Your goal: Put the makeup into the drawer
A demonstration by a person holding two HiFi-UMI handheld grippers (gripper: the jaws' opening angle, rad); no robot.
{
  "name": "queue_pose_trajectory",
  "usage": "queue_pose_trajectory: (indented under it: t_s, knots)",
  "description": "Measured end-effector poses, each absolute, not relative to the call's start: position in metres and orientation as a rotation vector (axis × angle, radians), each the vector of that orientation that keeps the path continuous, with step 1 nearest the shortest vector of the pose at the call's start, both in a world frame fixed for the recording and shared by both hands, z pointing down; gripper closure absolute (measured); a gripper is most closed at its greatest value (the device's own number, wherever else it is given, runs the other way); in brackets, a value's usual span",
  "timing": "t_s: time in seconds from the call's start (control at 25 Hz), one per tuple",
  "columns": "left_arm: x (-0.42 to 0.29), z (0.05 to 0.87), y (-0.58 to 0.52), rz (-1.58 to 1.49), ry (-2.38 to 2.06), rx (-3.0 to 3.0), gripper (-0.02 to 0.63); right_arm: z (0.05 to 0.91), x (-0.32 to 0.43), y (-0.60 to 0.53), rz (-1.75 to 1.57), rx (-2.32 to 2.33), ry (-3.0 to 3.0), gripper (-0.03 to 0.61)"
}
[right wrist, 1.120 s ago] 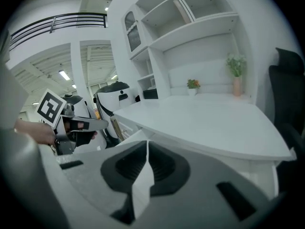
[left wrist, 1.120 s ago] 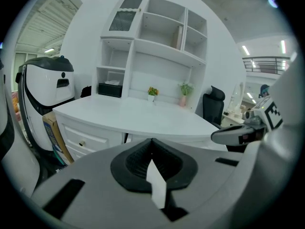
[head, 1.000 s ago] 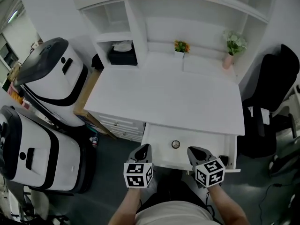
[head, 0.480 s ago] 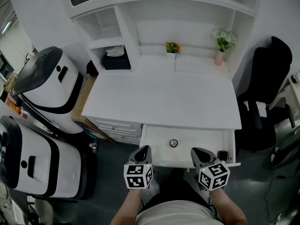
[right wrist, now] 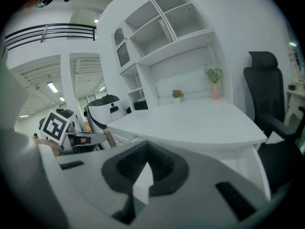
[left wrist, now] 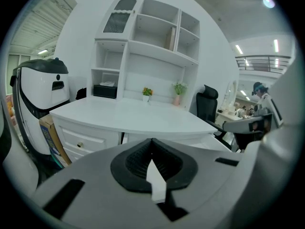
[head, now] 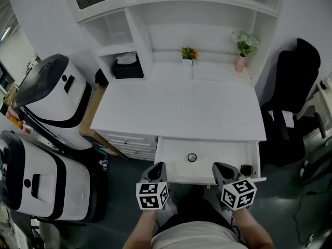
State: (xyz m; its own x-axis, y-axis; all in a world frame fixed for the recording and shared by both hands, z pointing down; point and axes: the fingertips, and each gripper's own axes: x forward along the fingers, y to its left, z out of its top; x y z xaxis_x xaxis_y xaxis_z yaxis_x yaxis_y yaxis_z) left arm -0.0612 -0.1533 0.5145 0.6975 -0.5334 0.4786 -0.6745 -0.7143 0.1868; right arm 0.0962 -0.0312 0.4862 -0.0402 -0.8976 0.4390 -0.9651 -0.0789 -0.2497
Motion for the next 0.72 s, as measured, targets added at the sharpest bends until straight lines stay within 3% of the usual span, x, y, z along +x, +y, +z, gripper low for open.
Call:
queue_pose_trajectory:
  t_s: [0.72]
  knots:
    - [-0.074,0.516,-0.151,0.554,-0.961,2.551,0.614,0.490,0.085,-0.030,0.779,2.054,-2.044,0.577]
